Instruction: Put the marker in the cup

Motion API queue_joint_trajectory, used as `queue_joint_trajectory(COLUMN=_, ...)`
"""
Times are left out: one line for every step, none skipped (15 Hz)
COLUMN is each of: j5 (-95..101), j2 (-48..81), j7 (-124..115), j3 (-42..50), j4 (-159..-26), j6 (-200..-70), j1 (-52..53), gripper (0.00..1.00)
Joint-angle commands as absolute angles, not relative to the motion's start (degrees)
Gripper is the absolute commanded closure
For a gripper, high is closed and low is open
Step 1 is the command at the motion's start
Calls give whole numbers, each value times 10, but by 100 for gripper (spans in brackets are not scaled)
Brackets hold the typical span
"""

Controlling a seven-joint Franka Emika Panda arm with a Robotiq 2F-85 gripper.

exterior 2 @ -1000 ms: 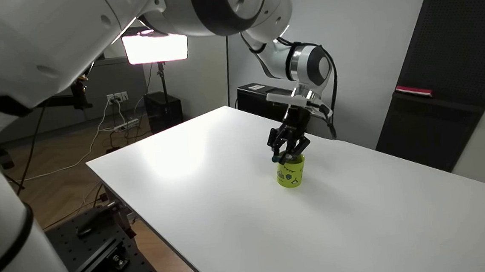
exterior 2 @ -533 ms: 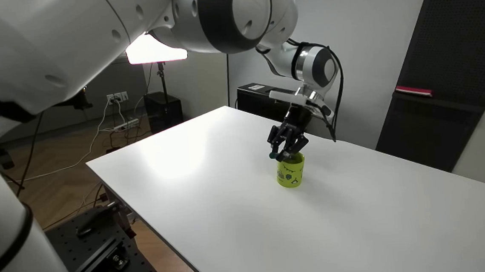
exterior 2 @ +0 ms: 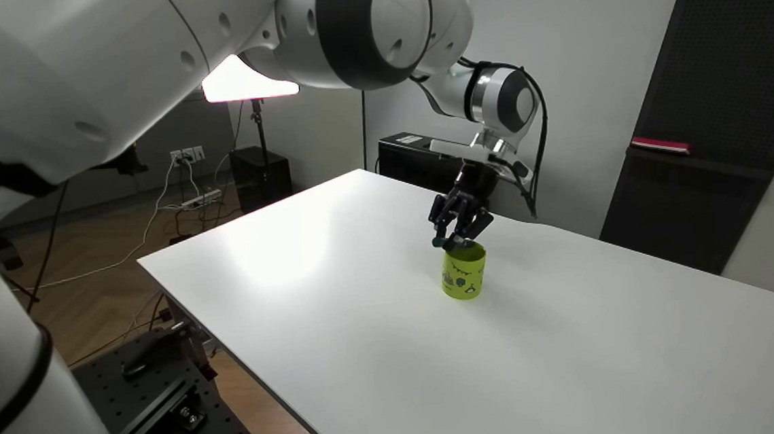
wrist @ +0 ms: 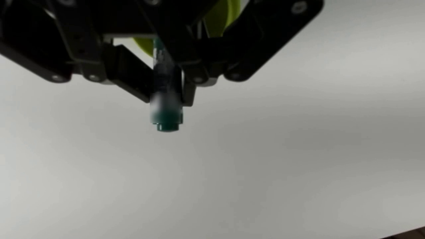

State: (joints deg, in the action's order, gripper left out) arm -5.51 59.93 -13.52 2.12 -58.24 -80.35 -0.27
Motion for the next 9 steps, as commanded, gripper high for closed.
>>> queue_joint_trajectory(j5=-56, j2=619, j7=-151, j3=23, j4=-542, j6=-785, j1=-3, gripper=48)
queue_joint_trajectory(j5=-56, j2=620, j7=-150, j3=23, j4=-540, j6=-783, j1=-3, gripper=43)
queue_joint_trajectory(j5=-56, j2=619, j7=-151, j3=23, j4=-541, j6=-783, j1=-3, gripper=35)
queue_joint_trajectory(j5=-57, j2=620, j7=-151, j3=23, j4=-540, j6=-782, j1=-3, gripper=29)
queue_joint_trajectory(j5=-56, j2=620, j7=-150, j3=23, j4=-540, j6=-782, j1=-3, gripper=21)
queue_joint_trajectory(j5=-54, j2=619, j7=-150, j3=24, j4=-541, j6=-785, j1=-2, gripper=15)
queue_joint_trajectory(j5=-47, j2=612, j7=-146, j3=26, j4=-548, j6=-794, j1=2, gripper=9)
queue_joint_trajectory(j5=-39, j2=602, j7=-138, j3=27, j4=-558, j6=-807, j1=7, gripper=2)
queue_joint_trajectory(j5=-27, j2=579, j7=-125, j3=27, j4=-584, j6=-834, j1=14, gripper=0)
